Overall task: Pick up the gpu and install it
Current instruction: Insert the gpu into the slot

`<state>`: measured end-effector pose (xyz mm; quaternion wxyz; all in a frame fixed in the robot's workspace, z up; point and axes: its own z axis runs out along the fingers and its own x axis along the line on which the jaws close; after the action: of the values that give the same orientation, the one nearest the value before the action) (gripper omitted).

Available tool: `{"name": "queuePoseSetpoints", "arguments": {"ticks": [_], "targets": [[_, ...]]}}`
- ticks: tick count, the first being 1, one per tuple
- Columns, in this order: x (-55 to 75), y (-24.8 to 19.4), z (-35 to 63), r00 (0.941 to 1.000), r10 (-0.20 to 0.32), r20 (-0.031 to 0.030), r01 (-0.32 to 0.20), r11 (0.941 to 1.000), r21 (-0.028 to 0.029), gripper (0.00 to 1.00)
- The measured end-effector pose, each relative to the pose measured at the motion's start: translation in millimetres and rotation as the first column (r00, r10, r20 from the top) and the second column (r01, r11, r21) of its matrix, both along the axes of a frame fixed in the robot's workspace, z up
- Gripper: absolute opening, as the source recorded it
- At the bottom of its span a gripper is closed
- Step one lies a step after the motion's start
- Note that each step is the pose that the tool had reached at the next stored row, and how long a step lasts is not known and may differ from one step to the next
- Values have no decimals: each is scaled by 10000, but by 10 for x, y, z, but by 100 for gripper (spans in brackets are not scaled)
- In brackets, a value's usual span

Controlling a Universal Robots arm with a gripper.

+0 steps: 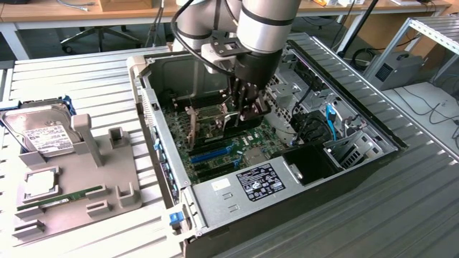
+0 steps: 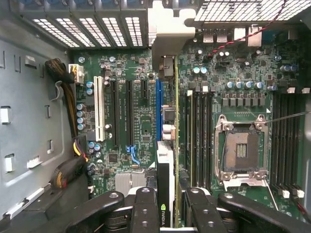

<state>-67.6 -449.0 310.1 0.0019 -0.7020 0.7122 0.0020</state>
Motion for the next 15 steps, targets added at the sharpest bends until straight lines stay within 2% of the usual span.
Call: {"name": "queuePoseSetpoints", "arguments": {"ticks": [10,15], "targets": [[-46,0,-142,10000,1,0,-1,10000,0,27],[-82,0,-157,10000,3,0,-3,10000,7,27]]}}
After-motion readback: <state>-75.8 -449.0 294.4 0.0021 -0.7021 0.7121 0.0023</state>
